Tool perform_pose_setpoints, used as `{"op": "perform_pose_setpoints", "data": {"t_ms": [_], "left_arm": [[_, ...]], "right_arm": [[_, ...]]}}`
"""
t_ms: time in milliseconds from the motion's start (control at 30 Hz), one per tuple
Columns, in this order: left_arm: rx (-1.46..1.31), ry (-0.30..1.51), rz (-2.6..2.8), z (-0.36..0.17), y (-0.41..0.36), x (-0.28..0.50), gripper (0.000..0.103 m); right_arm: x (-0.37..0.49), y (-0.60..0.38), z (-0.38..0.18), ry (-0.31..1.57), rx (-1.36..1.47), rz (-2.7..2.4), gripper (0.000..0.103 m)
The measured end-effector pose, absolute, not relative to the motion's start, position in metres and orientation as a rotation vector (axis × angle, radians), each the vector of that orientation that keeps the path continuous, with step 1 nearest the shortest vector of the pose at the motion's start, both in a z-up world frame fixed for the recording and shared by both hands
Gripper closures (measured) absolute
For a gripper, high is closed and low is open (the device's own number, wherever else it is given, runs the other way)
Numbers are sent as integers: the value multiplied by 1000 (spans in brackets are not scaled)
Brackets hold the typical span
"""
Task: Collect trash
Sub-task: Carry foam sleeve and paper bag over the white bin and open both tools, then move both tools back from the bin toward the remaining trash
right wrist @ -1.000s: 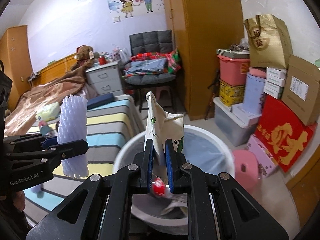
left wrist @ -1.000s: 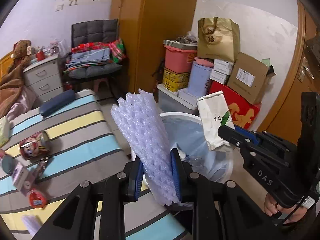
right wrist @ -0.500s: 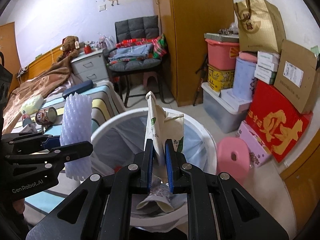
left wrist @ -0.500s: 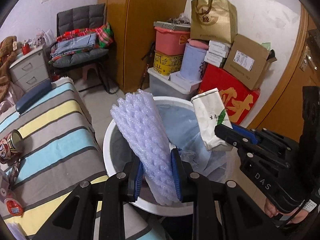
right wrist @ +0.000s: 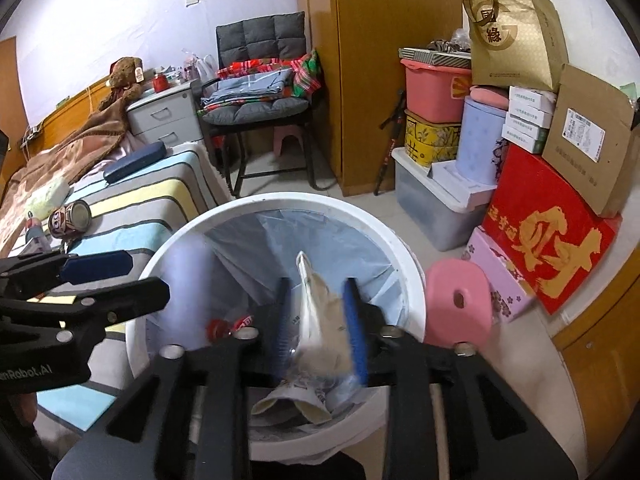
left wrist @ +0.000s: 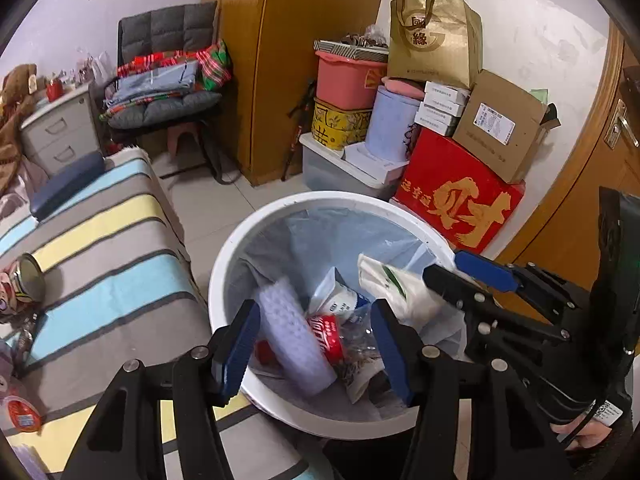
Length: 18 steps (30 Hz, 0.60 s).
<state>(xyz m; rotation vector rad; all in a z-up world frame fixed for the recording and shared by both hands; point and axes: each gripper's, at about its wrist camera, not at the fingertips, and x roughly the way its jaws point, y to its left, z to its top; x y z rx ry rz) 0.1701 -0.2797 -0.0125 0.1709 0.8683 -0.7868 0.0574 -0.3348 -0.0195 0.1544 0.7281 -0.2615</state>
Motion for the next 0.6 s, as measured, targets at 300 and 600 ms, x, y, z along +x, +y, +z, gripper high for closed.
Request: {"op": "perform_pose_setpoints", "data": {"t_ms": [300, 600], "left_arm": [[131, 849, -769, 0, -259, 168, 44], [95, 822, -711, 10, -221, 163, 44]], "right_arm": [[54, -331, -10, 691, 147, -272, 58], [52, -314, -1, 650, 127, -252, 58]]}}
